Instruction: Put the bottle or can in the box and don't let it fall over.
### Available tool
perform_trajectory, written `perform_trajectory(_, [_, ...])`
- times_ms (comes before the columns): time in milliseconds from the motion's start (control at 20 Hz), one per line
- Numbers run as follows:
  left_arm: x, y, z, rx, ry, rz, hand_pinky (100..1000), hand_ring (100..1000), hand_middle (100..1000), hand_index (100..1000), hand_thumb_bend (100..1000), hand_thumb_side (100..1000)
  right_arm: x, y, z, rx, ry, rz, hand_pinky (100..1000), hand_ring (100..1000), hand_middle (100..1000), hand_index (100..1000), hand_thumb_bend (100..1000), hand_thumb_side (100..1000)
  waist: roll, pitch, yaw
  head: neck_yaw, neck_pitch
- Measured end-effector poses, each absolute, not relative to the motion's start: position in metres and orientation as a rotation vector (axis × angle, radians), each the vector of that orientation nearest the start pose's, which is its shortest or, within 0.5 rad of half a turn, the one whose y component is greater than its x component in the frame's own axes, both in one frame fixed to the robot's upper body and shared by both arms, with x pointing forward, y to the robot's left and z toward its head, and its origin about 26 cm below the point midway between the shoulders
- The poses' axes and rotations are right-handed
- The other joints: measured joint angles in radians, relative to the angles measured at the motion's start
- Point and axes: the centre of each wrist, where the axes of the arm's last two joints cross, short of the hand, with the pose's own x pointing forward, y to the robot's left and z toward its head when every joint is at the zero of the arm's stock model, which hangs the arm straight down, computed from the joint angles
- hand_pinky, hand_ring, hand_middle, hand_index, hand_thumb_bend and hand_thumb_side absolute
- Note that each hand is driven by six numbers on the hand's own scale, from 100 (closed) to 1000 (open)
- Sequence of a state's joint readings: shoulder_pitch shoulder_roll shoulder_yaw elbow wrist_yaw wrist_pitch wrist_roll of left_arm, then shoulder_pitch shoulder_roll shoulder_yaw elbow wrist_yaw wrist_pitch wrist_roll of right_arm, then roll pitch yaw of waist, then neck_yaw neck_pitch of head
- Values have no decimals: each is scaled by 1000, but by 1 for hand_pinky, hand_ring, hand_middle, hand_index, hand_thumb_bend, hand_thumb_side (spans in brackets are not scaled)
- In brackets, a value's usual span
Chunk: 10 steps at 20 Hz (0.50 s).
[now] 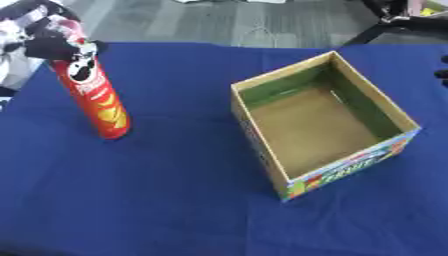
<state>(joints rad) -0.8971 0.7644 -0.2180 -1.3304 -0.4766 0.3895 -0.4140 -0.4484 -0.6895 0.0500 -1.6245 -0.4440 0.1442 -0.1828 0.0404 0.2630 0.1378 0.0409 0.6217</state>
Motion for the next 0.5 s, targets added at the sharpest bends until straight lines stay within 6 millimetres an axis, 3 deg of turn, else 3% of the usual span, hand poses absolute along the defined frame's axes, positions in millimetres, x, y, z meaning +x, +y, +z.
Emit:
perform_trajectory(200, [418, 318, 308, 936, -1386, -1000, 557, 748, 832, 811, 401, 390, 357, -341, 210, -217, -1899, 169, 879, 762, 768, 806, 100, 977, 0, 0, 0, 0, 0])
perform_trajectory(500, [418, 318, 309, 932, -1389, -1005, 546, 710, 824, 792, 371, 295, 357, -341, 210, -217, -1899, 168, 878, 762, 768, 806, 100, 978, 0, 0, 0, 1, 0])
